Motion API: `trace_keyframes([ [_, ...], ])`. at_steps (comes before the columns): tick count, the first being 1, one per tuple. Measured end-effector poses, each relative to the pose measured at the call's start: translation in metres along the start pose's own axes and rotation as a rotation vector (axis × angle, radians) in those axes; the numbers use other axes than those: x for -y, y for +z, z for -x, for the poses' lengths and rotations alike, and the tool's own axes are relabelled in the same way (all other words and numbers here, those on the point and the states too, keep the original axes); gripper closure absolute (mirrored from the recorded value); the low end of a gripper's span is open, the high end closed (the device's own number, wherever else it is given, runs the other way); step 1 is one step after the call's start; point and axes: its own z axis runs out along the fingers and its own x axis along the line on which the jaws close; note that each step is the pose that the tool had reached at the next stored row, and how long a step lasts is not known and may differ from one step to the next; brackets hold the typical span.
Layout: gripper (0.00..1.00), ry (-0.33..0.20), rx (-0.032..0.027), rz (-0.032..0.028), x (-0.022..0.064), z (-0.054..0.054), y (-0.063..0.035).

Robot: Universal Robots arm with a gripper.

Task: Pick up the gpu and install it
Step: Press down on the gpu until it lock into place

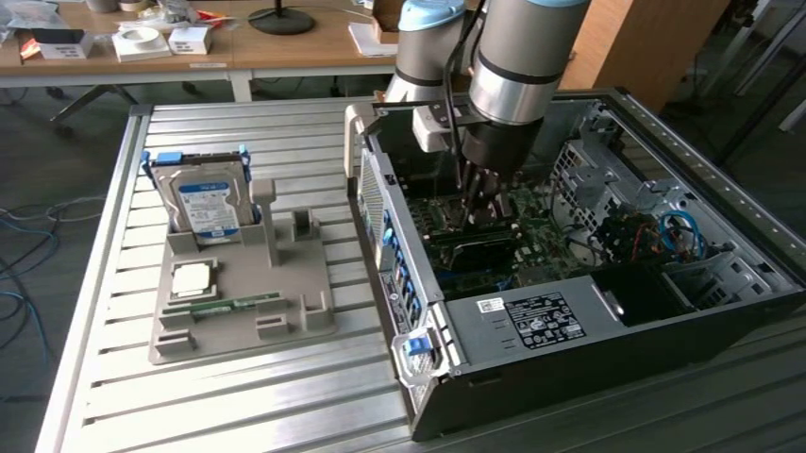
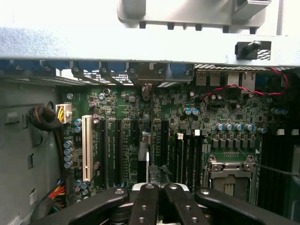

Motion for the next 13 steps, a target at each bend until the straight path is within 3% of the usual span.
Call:
trace_keyframes([
  [9, 0.89, 0.0, 0.0, 0.0001, 0.0, 0.0, 0.0],
  [13, 0.89, 0.0, 0.0, 0.0, 0.0001, 0.0002, -0.0047],
])
